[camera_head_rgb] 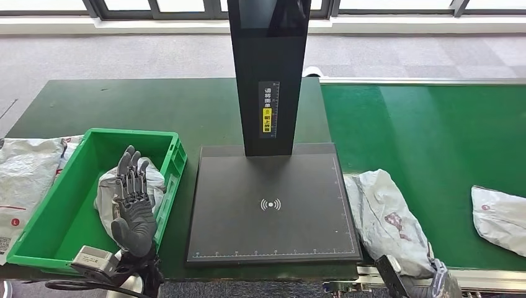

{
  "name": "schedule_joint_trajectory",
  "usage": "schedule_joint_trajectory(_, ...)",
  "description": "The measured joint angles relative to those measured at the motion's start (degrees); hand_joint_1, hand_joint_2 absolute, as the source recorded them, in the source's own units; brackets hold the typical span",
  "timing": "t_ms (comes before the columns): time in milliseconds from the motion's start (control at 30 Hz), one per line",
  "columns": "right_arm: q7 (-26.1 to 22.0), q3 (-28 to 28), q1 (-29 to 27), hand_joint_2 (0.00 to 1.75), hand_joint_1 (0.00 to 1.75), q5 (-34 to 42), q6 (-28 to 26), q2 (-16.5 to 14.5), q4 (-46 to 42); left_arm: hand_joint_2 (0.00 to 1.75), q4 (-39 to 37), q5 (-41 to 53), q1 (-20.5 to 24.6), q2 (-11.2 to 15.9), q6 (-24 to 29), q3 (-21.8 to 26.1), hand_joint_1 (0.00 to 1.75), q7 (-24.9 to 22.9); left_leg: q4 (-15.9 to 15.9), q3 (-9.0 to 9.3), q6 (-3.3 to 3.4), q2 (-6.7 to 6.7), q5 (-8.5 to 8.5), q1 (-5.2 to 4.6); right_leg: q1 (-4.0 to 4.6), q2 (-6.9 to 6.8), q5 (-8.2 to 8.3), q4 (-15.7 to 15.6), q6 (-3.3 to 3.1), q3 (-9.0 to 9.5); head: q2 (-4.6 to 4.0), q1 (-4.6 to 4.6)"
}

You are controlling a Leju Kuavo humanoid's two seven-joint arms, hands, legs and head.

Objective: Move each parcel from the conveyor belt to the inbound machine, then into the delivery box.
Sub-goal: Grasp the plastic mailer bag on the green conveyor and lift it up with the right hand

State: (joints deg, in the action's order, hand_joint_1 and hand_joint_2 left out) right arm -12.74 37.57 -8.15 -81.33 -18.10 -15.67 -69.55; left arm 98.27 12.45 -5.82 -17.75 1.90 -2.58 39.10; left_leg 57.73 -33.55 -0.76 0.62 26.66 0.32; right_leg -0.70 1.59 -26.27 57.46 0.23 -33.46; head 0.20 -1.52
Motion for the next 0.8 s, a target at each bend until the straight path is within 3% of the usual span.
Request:
schedule_joint_trajectory(167,-0.78,-0.61,1.42,1.75,1.75,1.99,0.01,-0.69,-3.04,0.00,0.00,0.01,-0.22,-0.02,0.37,0.00,0.00,0.00,0.02,0.22,0.12,-1.00,-0.47,0.00,0.00,-0.97,0.05,-0.02,0.13,0.15,0.00,0.00)
schedule_joint_trajectory(400,-1.28,-1.71,1.79,1.75,1.75,3.14,-0.37,-1.26,-4.58,0.00,-0.01,0.01,-0.37,-0.02,0.48,0.00,0.00,0.00,0.02,0.13,0.14,-1.10,-0.46,-0.01,-0.01,-1.11,0.02,-0.02,0.12,0.12,0.00,-0.01)
schedule_joint_trajectory(467,-3.43,-2.06,1.51,1.75,1.75,7.27,-3.18,-1.55,-6.06,0.00,-0.01,0.01,-0.50,-0.03,0.76,0.00,0.00,0.00,0.02,0.12,0.14,-1.12,-0.45,-0.03,-0.04,-1.12,0.01,-0.02,0.13,0.10,0.00,-0.01)
schedule_joint_trajectory(633,-13.65,-3.81,-1.40,1.75,1.75,26.68,-15.57,-2.85,-16.06,0.00,-0.12,-0.18,-1.21,-0.03,2.25,0.00,0.00,0.39,0.02,0.11,0.15,-1.18,-0.43,-0.07,-0.08,-1.19,-0.03,-0.02,0.14,0.08,0.00,-0.01)
schedule_joint_trajectory(800,-17.03,-8.92,-5.37,1.75,1.75,31.57,-21.73,-3.54,-25.41,0.00,-0.61,-1.05,-1.22,-0.02,3.08,0.00,0.00,0.88,0.02,0.15,0.08,-1.12,-0.32,-0.07,-0.06,-1.16,-0.10,-0.02,0.10,0.07,0.00,-0.01)
